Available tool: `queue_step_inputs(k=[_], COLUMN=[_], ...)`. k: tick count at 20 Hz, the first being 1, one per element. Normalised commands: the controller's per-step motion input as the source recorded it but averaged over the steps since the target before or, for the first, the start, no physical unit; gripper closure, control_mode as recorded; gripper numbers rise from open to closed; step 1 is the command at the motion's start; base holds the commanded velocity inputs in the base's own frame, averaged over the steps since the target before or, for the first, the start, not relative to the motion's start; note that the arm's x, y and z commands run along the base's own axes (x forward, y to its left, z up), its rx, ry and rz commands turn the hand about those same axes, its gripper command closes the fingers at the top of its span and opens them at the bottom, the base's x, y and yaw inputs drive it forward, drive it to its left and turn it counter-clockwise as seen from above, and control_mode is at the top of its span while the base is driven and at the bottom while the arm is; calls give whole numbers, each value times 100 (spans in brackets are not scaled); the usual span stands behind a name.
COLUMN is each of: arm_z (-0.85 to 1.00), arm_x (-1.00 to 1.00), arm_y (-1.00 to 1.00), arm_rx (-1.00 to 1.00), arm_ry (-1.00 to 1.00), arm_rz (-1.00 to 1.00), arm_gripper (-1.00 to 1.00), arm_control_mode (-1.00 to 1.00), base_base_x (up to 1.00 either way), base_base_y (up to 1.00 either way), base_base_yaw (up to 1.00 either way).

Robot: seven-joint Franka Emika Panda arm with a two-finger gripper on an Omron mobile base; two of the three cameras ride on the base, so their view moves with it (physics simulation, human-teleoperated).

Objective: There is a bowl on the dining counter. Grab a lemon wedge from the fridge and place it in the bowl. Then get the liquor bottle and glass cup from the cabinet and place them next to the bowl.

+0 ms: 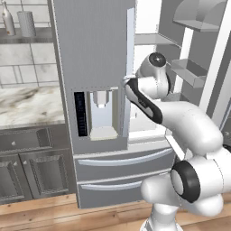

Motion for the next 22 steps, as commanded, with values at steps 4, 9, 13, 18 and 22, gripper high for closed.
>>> queue_step_inputs(k=[4,9,13,18,22], arm_z=[-10,-18,-26,-33,-33], arm_x=[53,47,50,45,42], arm_y=[0,0,0,0,0], arm_rx=[0,0,1,0,0], arm_ry=[0,0,0,0,0], arm_rz=[0,0,0,1,0], arm_gripper=[-100,-100,-100,-100,-100], arm_control_mode=[-100,-100,-100,-100,-100], base_base_x=[0,0,0,0,0], base_base_y=[0,0,0,0,0], base_base_yaw=[0,0,0,0,0])
